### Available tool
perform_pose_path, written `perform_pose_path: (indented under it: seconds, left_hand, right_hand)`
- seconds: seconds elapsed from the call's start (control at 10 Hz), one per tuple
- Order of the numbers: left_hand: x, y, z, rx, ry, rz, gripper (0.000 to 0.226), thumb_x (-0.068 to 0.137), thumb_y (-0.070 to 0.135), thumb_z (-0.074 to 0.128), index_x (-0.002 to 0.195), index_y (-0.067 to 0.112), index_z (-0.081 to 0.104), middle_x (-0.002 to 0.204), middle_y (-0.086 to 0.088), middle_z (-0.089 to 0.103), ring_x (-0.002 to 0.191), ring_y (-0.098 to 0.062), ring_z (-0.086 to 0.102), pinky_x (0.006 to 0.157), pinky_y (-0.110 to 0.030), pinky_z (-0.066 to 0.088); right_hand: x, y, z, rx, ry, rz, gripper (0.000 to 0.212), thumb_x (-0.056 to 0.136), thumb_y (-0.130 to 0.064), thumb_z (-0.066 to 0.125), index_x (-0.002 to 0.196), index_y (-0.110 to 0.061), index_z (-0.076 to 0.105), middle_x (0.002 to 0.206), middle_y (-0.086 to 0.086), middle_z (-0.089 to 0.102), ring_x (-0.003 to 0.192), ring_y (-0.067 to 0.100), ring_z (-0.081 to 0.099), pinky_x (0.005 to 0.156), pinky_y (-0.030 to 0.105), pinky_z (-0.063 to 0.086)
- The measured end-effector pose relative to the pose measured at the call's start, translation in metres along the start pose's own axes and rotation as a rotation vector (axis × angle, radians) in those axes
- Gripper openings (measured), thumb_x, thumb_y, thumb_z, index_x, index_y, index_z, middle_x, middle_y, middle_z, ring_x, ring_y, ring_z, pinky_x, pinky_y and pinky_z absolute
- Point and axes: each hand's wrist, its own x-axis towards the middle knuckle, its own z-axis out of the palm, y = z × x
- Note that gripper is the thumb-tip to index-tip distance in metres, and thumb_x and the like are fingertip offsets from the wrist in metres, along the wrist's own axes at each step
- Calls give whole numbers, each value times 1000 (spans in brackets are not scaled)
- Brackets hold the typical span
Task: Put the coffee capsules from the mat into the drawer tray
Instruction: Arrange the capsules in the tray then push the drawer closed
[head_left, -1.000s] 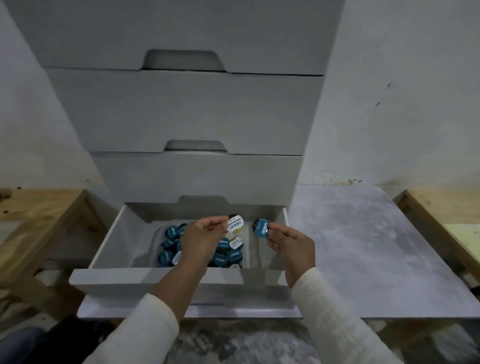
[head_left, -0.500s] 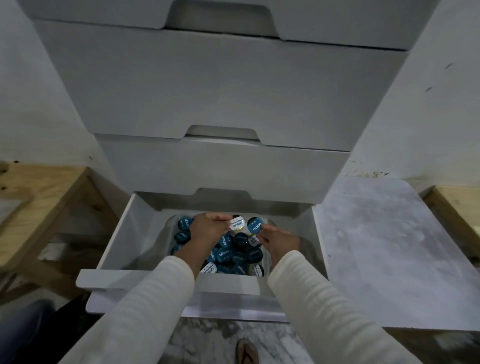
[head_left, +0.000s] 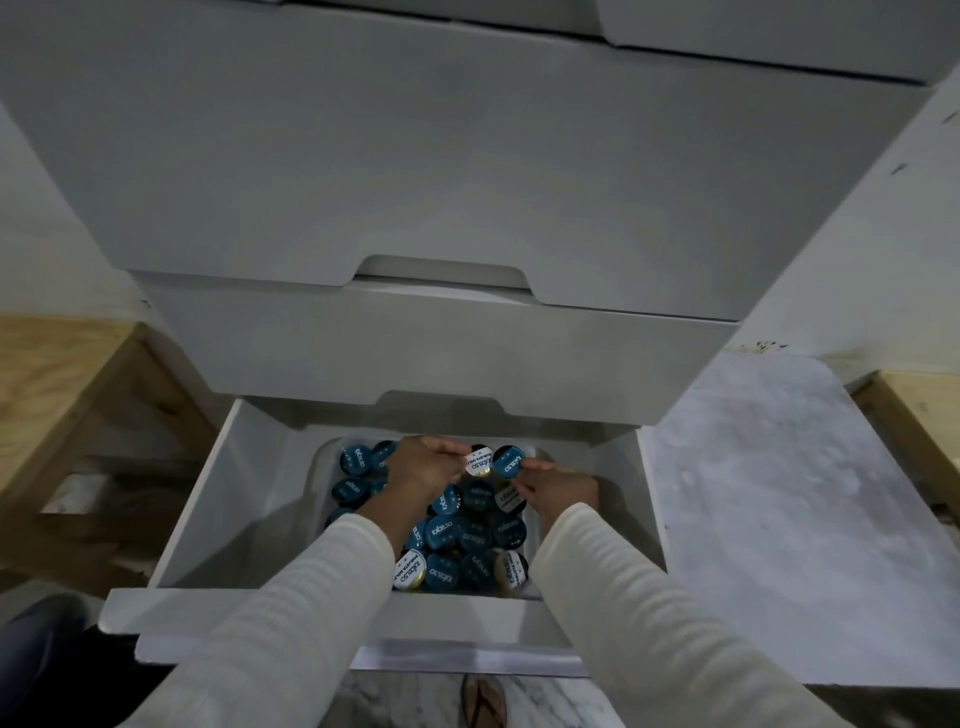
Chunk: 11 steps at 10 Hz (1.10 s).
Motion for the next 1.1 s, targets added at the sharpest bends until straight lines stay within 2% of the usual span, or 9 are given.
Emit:
perform_pose_path:
  seconds: [0.1, 0.2, 0.3, 0.4, 0.6, 0.7, 0.8, 0.9, 1.1]
  left_hand:
    - [-2, 1, 0, 14, 5, -24, 19, 80, -2, 66, 75, 16, 68, 91, -10, 70, 75, -15, 65, 73, -22, 54]
    - [5, -2, 0, 20, 22, -27, 13, 81, -2, 65, 86, 10, 69, 91, -8, 69, 72, -10, 63, 66, -15, 52]
    - [6, -2, -1, 31, 30, -28, 13, 81, -1, 65, 88, 10, 70, 92, -8, 69, 73, -10, 63, 65, -15, 52]
    - [8, -1, -1, 51, 36, -20, 14, 81, 0, 66, 83, 13, 70, 92, -9, 70, 75, -12, 64, 69, -18, 53]
    - [8, 0, 2, 147, 80, 32, 9, 79, 1, 68, 79, 10, 71, 95, -12, 72, 86, -21, 67, 88, -30, 54]
    - [9, 0, 3, 199, 124, 65, 8, 78, 1, 68, 77, 9, 72, 95, -12, 73, 85, -19, 67, 87, -26, 53]
    - [5, 3, 6, 322, 162, 127, 11, 80, 1, 65, 85, 6, 74, 92, -8, 74, 78, -13, 64, 79, -18, 50]
    - [0, 5, 6, 404, 175, 185, 13, 81, 0, 62, 83, 5, 74, 89, -10, 74, 75, -16, 67, 74, -20, 52]
    - [-7, 10, -2, 531, 194, 305, 17, 86, 8, 56, 87, 5, 73, 89, -11, 74, 74, -17, 67, 65, -18, 49]
  right_hand:
    - [2, 2, 2, -83, 43, -13, 30, 80, 10, 56, 87, -19, 62, 114, 17, 63, 87, 20, 58, 92, 41, 53]
    - [5, 3, 4, -178, 75, -34, 24, 79, 8, 59, 93, -9, 69, 116, 21, 64, 95, 25, 63, 91, 39, 53]
    - [8, 2, 6, -315, 79, -44, 22, 81, 1, 62, 99, -7, 69, 113, 12, 67, 104, 28, 64, 88, 30, 53]
    - [9, -3, 9, -561, 153, -86, 19, 83, -11, 65, 99, -20, 71, 107, -7, 67, 99, 15, 64, 81, 20, 46]
    - [2, -13, 17, -1058, 150, -209, 26, 94, -23, 44, 108, -25, 66, 115, -4, 66, 103, 14, 62, 79, 19, 45]
    - [2, -16, 18, -1260, 108, -264, 30, 92, -17, 40, 100, -22, 68, 111, -2, 68, 100, 17, 63, 81, 21, 46]
    - [3, -11, 18, -1188, 116, -252, 25, 89, -17, 49, 93, -22, 73, 104, -4, 71, 97, 15, 65, 83, 19, 46]
    - [4, -7, 14, -866, 124, -239, 14, 82, -11, 63, 87, -15, 76, 99, 3, 73, 92, 20, 67, 93, 23, 48]
    - [-11, -14, 8, -946, 11, -417, 23, 89, -17, 55, 104, -10, 71, 110, 7, 70, 104, 23, 63, 95, 23, 42]
